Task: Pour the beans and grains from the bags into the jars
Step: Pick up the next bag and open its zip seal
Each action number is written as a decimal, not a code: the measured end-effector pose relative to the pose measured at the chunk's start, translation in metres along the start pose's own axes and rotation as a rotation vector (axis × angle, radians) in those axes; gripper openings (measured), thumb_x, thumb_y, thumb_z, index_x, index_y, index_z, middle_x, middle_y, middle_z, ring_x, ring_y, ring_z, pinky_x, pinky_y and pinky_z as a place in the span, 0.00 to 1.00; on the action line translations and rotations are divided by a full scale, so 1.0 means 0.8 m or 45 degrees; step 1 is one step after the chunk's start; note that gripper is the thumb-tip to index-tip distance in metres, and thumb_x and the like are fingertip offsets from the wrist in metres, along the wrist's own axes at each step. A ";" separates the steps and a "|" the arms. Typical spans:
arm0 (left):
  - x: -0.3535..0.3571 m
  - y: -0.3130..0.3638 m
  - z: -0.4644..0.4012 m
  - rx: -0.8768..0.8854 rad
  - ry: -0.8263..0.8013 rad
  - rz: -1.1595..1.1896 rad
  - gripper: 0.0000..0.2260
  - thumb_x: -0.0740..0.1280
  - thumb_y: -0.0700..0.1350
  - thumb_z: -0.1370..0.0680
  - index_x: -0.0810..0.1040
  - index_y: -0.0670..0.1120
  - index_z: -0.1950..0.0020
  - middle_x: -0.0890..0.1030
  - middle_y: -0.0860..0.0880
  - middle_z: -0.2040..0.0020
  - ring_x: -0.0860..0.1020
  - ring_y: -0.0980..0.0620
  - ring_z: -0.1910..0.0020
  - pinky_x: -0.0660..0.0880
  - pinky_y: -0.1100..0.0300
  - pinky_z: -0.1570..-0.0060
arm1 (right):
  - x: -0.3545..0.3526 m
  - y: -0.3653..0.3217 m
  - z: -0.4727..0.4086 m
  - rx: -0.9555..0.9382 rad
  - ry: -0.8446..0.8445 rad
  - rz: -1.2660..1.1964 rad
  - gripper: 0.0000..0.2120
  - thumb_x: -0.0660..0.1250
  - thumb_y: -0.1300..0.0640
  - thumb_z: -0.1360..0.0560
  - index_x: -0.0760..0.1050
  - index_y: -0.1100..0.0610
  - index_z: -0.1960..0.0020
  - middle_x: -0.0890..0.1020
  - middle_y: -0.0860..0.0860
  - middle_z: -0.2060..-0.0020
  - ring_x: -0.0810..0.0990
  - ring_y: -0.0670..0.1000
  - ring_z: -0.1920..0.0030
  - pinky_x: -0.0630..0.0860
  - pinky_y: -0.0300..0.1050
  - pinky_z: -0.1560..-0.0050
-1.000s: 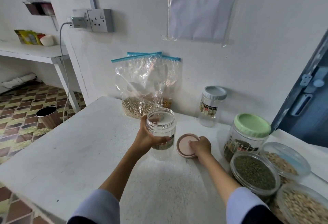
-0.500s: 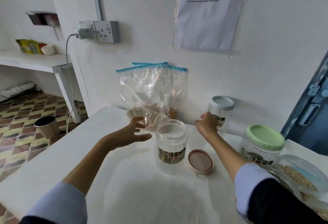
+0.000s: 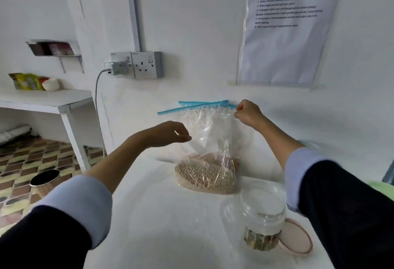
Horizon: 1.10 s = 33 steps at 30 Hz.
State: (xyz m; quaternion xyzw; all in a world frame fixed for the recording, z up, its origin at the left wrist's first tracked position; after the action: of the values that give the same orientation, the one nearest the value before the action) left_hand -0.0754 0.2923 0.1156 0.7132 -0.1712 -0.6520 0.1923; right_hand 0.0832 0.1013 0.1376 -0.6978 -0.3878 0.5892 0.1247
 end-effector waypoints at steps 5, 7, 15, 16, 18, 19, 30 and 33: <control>-0.009 0.004 -0.054 0.096 -0.067 -0.231 0.13 0.67 0.51 0.22 0.77 0.43 0.43 0.79 0.48 0.43 0.75 0.54 0.50 0.68 0.64 0.51 | 0.004 -0.009 -0.020 0.017 -0.012 0.117 0.12 0.61 0.66 0.25 0.73 0.66 0.42 0.78 0.62 0.45 0.73 0.54 0.54 0.68 0.43 0.56; -0.011 0.006 -0.075 0.138 -0.054 -0.243 0.13 0.66 0.49 0.22 0.76 0.42 0.41 0.79 0.47 0.42 0.76 0.52 0.48 0.69 0.64 0.51 | 0.007 -0.011 -0.028 0.008 -0.018 0.135 0.12 0.60 0.65 0.24 0.72 0.64 0.41 0.77 0.59 0.44 0.72 0.53 0.53 0.67 0.42 0.54; -0.003 0.041 -0.149 0.276 0.275 -0.212 0.20 0.65 0.44 0.21 0.68 0.43 0.31 0.70 0.45 0.31 0.71 0.47 0.36 0.68 0.56 0.35 | 0.027 -0.020 -0.045 -0.016 0.004 -0.018 0.12 0.60 0.61 0.20 0.69 0.61 0.37 0.75 0.57 0.40 0.75 0.55 0.41 0.72 0.45 0.42; 0.000 0.046 -0.154 0.290 0.308 -0.244 0.21 0.64 0.44 0.21 0.66 0.44 0.29 0.68 0.46 0.29 0.70 0.47 0.34 0.67 0.54 0.33 | 0.030 -0.023 -0.045 -0.023 0.011 -0.036 0.12 0.61 0.60 0.20 0.69 0.61 0.38 0.76 0.56 0.41 0.75 0.55 0.43 0.72 0.44 0.44; 0.005 0.054 -0.164 0.306 0.350 -0.225 0.20 0.63 0.44 0.20 0.65 0.45 0.28 0.69 0.47 0.29 0.70 0.47 0.33 0.68 0.52 0.32 | 0.037 -0.031 -0.042 -0.066 0.011 -0.034 0.10 0.62 0.60 0.20 0.72 0.62 0.40 0.77 0.56 0.46 0.75 0.54 0.48 0.71 0.42 0.49; 0.007 0.056 -0.167 0.305 0.364 -0.212 0.18 0.62 0.43 0.19 0.67 0.45 0.29 0.71 0.47 0.31 0.71 0.47 0.34 0.69 0.52 0.34 | 0.041 -0.036 -0.040 -0.102 0.001 -0.012 0.09 0.62 0.61 0.20 0.74 0.63 0.42 0.78 0.56 0.49 0.75 0.53 0.52 0.69 0.42 0.52; -0.002 0.069 -0.134 0.448 0.483 -0.414 0.07 0.60 0.42 0.19 0.76 0.42 0.48 0.82 0.46 0.52 0.78 0.49 0.55 0.70 0.61 0.54 | 0.026 -0.052 -0.005 -0.367 -0.078 0.141 0.07 0.62 0.61 0.21 0.72 0.57 0.57 0.77 0.51 0.60 0.73 0.49 0.60 0.68 0.41 0.58; -0.005 0.062 -0.123 0.453 0.502 -0.545 0.09 0.58 0.45 0.18 0.75 0.42 0.47 0.80 0.46 0.52 0.73 0.52 0.59 0.66 0.61 0.57 | 0.016 -0.044 -0.002 -0.343 -0.081 0.121 0.09 0.62 0.62 0.22 0.71 0.56 0.60 0.76 0.50 0.62 0.72 0.49 0.62 0.68 0.40 0.62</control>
State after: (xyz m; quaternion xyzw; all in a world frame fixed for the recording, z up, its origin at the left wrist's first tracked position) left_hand 0.0226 0.2561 0.1510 0.8677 -0.0881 -0.4870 -0.0468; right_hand 0.0707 0.1338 0.1507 -0.7068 -0.4336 0.5589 -0.0106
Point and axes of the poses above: each hand's wrist, its own z-axis away from the middle knuckle, its own x-axis out of the palm, y = z × x, the point moved 5 cm from there along -z, towards the middle knuckle
